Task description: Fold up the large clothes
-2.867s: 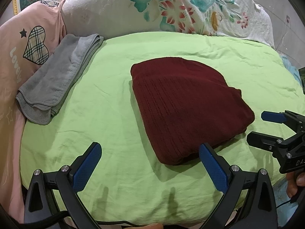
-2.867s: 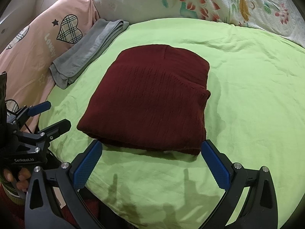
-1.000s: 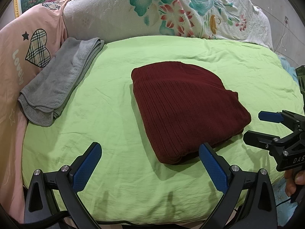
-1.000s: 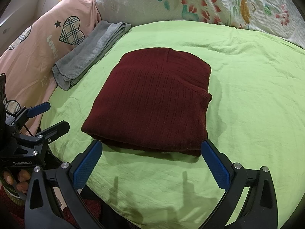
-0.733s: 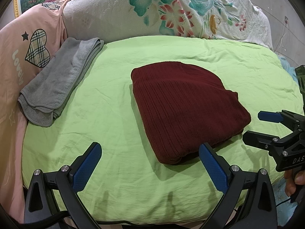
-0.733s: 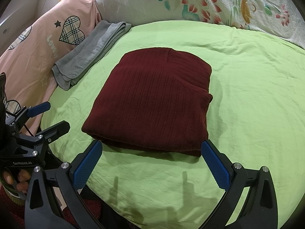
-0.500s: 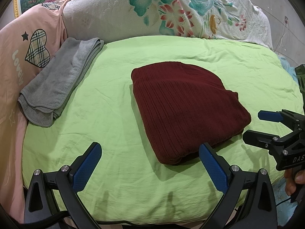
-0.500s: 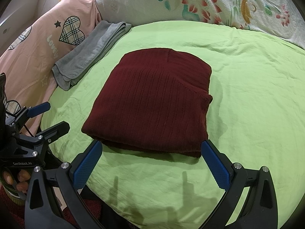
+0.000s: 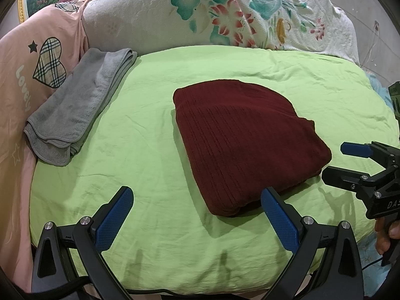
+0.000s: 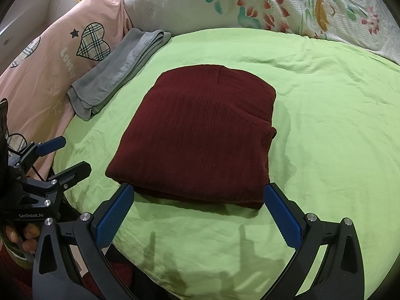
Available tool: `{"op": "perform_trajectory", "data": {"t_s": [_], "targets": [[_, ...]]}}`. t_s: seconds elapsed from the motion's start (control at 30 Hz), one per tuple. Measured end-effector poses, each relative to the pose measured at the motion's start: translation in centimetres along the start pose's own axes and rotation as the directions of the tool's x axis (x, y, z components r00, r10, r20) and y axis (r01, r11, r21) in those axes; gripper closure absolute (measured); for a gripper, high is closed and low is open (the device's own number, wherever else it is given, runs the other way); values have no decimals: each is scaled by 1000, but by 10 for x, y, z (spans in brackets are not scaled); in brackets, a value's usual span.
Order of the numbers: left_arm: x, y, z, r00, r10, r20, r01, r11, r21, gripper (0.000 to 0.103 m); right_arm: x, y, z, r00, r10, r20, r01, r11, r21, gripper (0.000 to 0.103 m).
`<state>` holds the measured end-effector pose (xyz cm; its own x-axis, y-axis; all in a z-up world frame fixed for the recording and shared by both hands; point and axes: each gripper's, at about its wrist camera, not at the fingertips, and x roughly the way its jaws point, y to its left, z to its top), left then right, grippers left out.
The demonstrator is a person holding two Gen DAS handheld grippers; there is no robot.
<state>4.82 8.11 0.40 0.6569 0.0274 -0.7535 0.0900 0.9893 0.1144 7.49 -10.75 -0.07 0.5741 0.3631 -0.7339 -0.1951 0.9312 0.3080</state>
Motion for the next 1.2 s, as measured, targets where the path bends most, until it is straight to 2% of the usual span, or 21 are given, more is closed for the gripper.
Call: {"op": "perform_trajectory", "data": {"t_s": [1.2], "targets": [[6, -1, 7, 1000, 14, -6, -14, 1000, 16, 1, 3, -8, 7, 1000, 7, -1, -7, 1000, 10, 0]]}}
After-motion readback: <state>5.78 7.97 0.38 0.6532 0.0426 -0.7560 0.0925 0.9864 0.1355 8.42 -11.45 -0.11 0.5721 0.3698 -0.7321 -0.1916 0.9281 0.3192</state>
